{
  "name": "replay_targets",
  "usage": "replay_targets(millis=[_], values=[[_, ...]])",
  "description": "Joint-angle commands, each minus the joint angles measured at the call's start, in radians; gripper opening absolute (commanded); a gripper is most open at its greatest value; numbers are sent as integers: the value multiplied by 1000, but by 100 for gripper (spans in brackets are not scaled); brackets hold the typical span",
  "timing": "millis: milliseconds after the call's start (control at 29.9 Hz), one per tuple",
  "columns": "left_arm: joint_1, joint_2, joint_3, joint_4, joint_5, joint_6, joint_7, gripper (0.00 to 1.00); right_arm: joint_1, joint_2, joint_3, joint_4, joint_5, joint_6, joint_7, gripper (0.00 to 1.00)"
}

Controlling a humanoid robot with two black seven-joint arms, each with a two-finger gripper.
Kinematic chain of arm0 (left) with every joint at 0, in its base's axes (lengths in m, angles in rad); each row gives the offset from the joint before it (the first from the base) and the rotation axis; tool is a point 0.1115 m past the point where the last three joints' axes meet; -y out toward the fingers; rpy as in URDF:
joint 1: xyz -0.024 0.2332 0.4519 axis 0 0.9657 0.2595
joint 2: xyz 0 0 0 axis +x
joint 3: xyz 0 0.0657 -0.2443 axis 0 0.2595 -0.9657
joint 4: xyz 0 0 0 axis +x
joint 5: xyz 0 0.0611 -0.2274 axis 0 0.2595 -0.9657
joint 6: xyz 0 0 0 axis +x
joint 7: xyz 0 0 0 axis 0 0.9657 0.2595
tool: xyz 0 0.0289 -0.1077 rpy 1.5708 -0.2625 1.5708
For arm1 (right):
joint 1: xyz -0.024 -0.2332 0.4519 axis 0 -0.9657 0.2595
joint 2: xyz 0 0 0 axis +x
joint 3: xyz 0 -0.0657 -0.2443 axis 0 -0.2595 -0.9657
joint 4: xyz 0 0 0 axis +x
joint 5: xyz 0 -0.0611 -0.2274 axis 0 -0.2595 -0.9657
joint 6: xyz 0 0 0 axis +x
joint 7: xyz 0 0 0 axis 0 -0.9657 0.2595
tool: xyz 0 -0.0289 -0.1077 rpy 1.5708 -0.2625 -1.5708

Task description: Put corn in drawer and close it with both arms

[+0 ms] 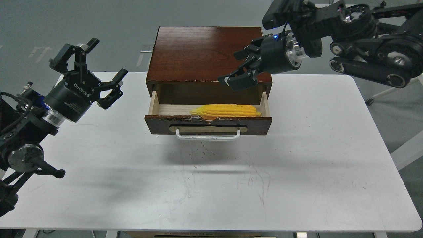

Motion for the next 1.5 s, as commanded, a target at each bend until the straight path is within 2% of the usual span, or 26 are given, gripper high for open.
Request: replay_targets(millis=[0,33,100,167,234,301,367,568,635,835,969,1035,1236,1370,1470], values=[[-2,-1,0,0,0,0,-3,100,-17,-163,49,31,185,2,0,98],[-2,-1,0,0,0,0,-3,100,-17,-164,49,31,185,2,0,98],[-2,-1,0,0,0,0,-3,100,-61,-240,82,52,277,2,0,98],[-2,-3,0,0,0,0,-4,100,-171,-334,168,66,428,-3,0,98],[-2,-9,0,0,0,0,-4,100,-297,-369,267,57,556,-4,0,98],[-2,-10,0,0,0,0,-4,100,-394,-377,338,48,637,-4,0,98],[-1,-12,1,0,0,0,-4,100,-584,-383,491,29,739,-4,0,98],[0,-12,3,0,0,0,-14,100,-888,-363,750,17,788,-7,0,98],[0,-19,4,0,0,0,-15,100,-1000,-313,832,-29,831,-7,0,98],[2,-19,4,2,2,0,-17,100,-1120,-173,955,-188,1004,10,0,100],[2,-24,3,2,11,0,-21,100,-1132,-141,960,-196,1046,22,0,100],[2,-22,3,2,26,0,-39,100,-1152,-113,960,-210,1054,33,0,100],[0,-6,-3,-4,159,0,-39,100,-1206,-78,960,-231,1051,40,0,100],[-55,30,-20,-93,307,0,-39,100,-1207,-84,955,-233,1051,42,0,100],[-112,36,-20,-205,528,0,-39,100,-1206,-90,954,-230,1049,42,0,100]])
